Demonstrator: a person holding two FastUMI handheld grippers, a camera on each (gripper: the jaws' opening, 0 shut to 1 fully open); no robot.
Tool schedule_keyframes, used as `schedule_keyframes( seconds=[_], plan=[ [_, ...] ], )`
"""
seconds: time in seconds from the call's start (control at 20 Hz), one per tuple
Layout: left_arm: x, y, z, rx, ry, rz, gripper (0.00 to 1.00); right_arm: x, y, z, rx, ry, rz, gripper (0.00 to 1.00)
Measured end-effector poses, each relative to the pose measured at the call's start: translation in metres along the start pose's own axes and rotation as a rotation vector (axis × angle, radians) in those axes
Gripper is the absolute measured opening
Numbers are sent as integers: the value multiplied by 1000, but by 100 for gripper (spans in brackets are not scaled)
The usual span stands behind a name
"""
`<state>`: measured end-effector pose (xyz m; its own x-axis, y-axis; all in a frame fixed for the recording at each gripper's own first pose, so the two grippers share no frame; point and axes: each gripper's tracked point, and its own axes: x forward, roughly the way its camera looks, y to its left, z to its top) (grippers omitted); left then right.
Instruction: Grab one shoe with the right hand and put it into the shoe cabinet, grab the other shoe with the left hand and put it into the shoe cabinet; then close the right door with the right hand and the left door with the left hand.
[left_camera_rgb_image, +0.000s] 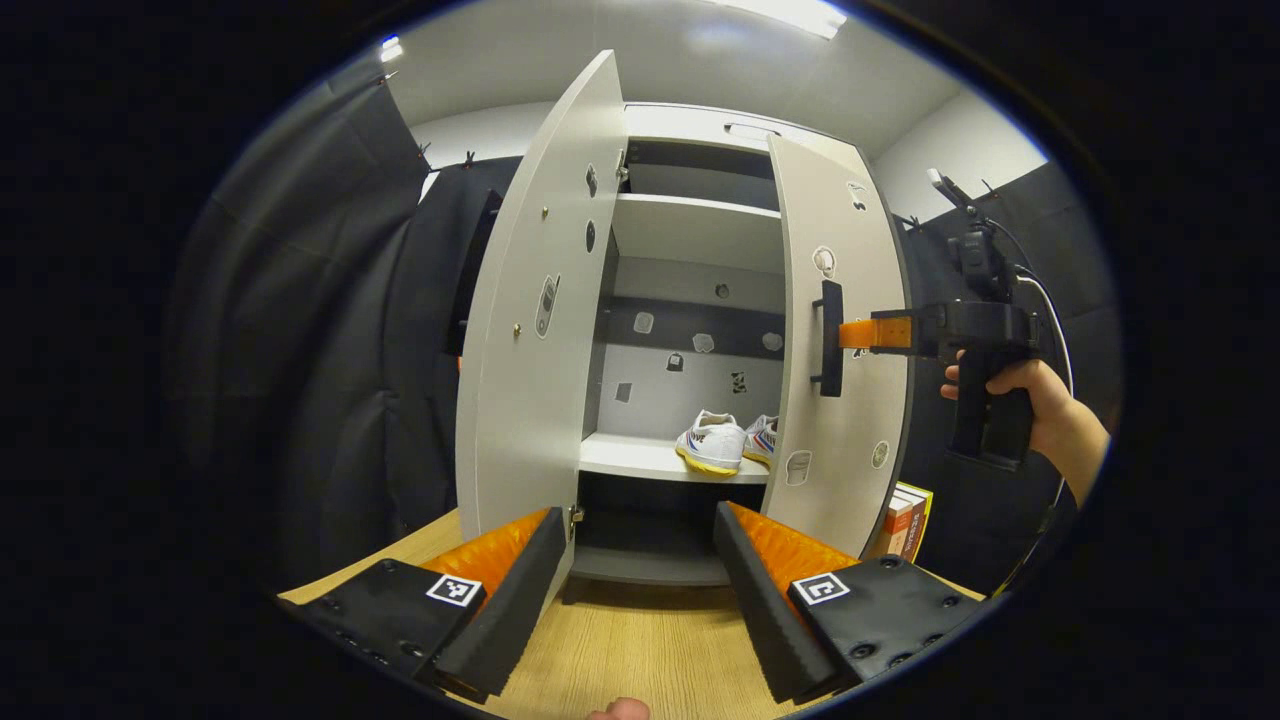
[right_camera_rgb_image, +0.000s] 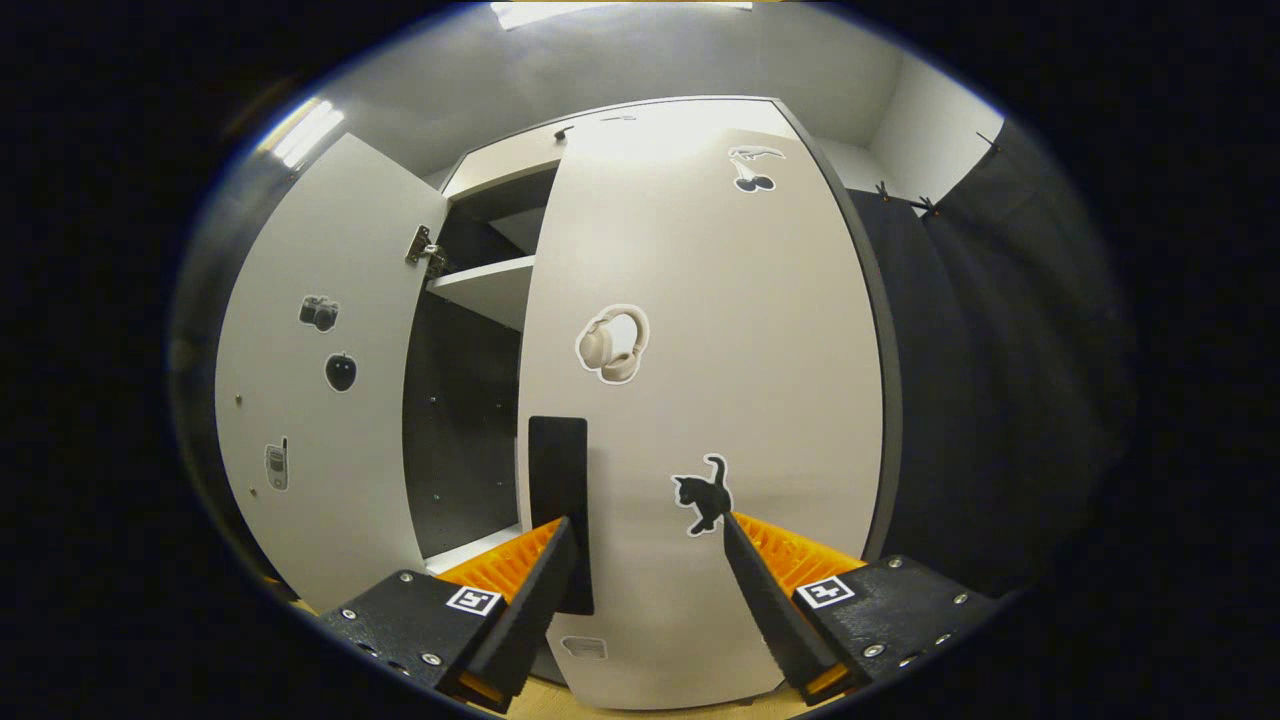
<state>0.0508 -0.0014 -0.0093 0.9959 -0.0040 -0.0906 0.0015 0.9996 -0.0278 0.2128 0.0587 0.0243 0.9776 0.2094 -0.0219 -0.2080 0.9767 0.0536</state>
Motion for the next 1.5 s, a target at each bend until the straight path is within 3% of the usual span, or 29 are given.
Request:
schedule_keyframes(
  seconds=[0.7, 1.15, 1.5],
  plan=[
    [4, -20, 5, -17, 1, -55, 97, 12, -6, -6, -4, -7, -67, 92],
    [7, -38, 29, 13, -40, -86, 96, -91, -36, 38, -22, -83, -94, 93],
    [3, -63, 34, -14, -37, -136, 97, -173, -44, 17, -135, -98, -176, 93]
  ],
)
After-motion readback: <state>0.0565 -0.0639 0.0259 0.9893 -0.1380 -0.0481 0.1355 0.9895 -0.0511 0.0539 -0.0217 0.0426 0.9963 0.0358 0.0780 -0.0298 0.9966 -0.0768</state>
